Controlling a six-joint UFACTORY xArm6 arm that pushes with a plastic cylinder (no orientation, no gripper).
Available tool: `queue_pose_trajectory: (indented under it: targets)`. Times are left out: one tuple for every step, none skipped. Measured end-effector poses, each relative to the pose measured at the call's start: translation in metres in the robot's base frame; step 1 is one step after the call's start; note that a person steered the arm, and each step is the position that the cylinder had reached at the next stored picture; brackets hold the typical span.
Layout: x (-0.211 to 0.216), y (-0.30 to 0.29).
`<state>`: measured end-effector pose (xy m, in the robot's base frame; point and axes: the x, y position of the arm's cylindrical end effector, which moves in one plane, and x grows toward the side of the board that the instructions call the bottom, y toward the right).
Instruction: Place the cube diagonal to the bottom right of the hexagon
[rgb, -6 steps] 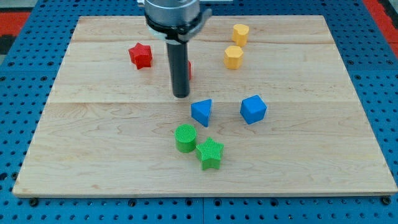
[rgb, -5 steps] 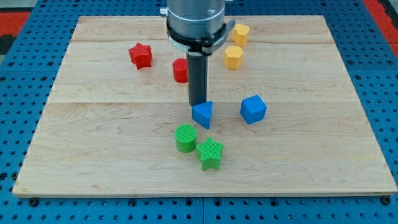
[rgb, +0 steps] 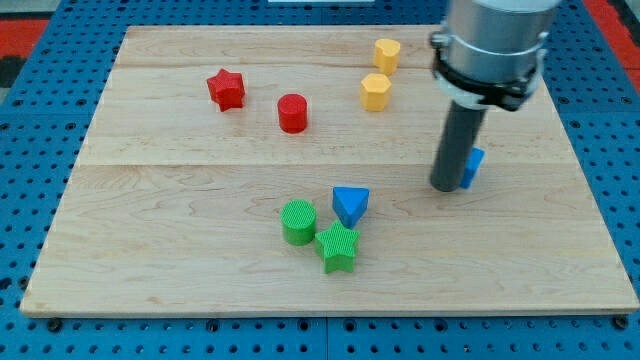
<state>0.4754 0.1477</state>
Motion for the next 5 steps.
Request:
queue_pose_trajectory:
  targets:
    - [0.0,0.029]
    - [0.001,0.044]
    - [-0.007,0.047]
    - [-0.025,0.047]
    - [-0.058,0.032]
